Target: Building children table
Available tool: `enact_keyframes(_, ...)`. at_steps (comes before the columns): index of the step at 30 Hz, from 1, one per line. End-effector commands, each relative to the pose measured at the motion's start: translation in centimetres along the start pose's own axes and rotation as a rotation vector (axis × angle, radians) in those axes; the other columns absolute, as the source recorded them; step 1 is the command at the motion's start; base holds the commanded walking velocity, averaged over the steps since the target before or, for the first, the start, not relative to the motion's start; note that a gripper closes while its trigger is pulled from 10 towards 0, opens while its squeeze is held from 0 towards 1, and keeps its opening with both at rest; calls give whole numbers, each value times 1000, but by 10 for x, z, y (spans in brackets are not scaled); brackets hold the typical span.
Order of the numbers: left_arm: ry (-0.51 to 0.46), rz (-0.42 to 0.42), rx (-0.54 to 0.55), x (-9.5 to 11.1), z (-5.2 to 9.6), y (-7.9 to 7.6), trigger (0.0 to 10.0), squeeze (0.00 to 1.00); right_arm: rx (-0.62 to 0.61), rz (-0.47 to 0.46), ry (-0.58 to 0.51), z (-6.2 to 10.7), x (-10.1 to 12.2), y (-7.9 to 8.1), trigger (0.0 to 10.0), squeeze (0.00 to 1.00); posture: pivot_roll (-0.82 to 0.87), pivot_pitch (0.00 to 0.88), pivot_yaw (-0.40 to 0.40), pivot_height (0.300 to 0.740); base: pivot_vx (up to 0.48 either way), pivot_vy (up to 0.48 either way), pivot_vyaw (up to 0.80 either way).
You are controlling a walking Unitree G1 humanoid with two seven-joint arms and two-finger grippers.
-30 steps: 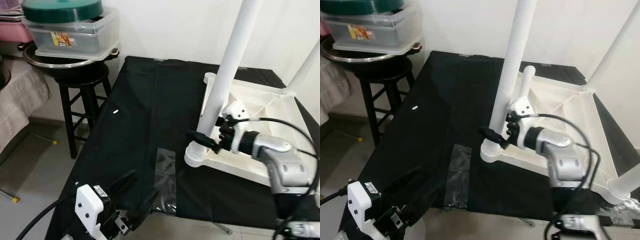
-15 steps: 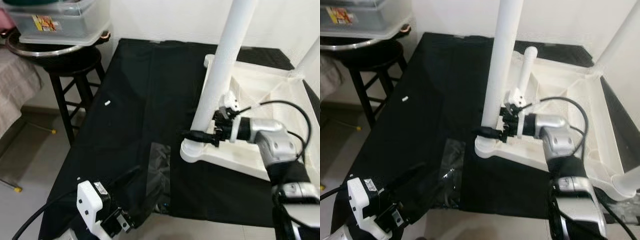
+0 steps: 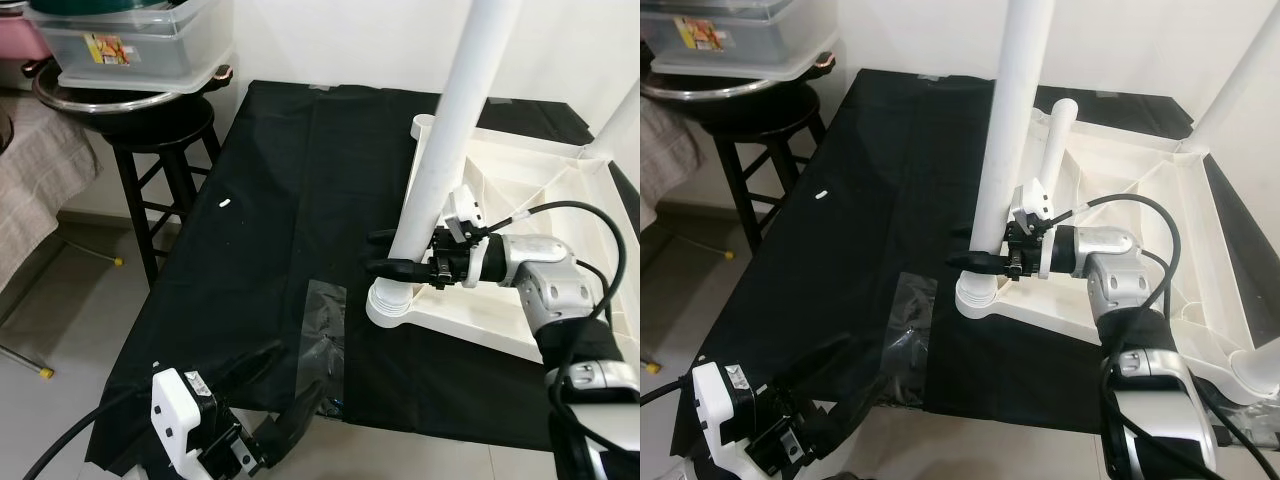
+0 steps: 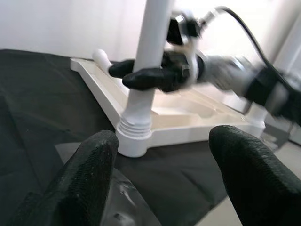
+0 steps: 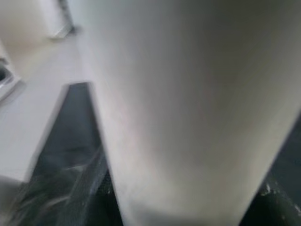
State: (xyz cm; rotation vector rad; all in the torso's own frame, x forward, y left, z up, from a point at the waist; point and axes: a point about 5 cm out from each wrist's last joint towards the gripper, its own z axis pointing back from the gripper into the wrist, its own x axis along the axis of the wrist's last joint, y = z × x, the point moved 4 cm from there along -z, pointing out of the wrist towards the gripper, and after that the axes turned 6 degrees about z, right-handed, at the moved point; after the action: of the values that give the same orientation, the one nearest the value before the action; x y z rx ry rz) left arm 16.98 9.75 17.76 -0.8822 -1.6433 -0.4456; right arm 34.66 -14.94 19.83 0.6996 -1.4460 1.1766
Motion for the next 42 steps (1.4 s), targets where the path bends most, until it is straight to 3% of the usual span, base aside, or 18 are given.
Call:
enact_keyframes(1,5,13,1,-3,2,3,10000,0,-168,-24,89,-3,-20,4,0,0,99,142,-54,740,0,0,0)
enact_keyframes(2,5,13,5,-3,3,6,10000,0,-430,-73,125,-13,-29,6,0,0,71,147,-34,740,0,0,0)
enact_keyframes(4,5,13,5,-3,3,6,10000,0,-430,-73,125,-13,-29,6,0,0,71,147,-34,740,0,0,0)
enact_keyframes(6,10,11,12,-5,3,14,10000,0,-769,-184,198,-16,-35,40,0,0,46,138,-9,740,0,0,0)
enact_keyframes(9,11,8,6,-7,1,17,10000,0,-861,-192,217,-15,-32,53,0,0,36,114,0,740,0,0,0)
enact_keyframes(13,12,5,-5,-9,-3,19,10000,0,-861,-179,218,-19,-32,50,0,0,37,105,-8,740,0,0,0)
enact_keyframes(14,11,5,-5,-10,-3,20,10000,0,-851,-183,218,-22,-32,50,1216,0,42,104,-12,740,0,0,0)
enact_keyframes(15,11,5,-4,-10,-3,21,10000,0,-841,-191,213,-24,-32,50,10000,0,43,100,-13,740,0,0,0)
enact_keyframes(18,10,5,-4,-10,-3,21,10000,0,-814,-206,196,-26,-30,50,10000,0,43,100,-13,740,0,0,0)
enact_keyframes(19,10,5,-5,-10,-3,22,10000,0,-788,-224,169,-29,-26,50,10000,1000,46,99,-13,740,0,0,0)
enact_keyframes(22,12,7,-12,-10,-3,22,10000,0,-680,-265,76,-37,-10,50,10000,1000,50,98,-11,740,0,0,0)
enact_keyframes(26,13,8,-18,-10,-4,21,10000,0,-478,-217,-33,-40,16,47,10000,1000,46,96,-8,740,0,0,0)
enact_keyframes(28,16,9,-23,-11,-4,20,10000,0,-306,-74,-14,-35,18,47,10000,988,60,98,-12,740,0,0,0)
enact_keyframes(30,17,9,-25,-11,-5,19,10000,0,-250,-39,-6,-32,18,47,10000,988,61,98,-13,740,0,0,0)
enact_keyframes(31,17,9,-27,-11,-5,19,10000,0,-219,-18,-8,-29,19,42,10000,0,65,99,-16,740,0,0,0)
enact_keyframes(37,21,11,-34,-11,-5,16,10000,0,-37,17,-11,-20,22,26,10000,0,83,104,-19,740,0,0,0)
enact_keyframes(39,26,11,-37,-11,-4,13,10000,0,44,11,-55,-19,35,12,10000,0,98,113,-21,740,0,0,0)
enact_keyframes(42,29,12,-38,-10,-2,12,10000,0,102,6,-90,-19,43,5,10000,0,108,122,-24,740,0,0,0)
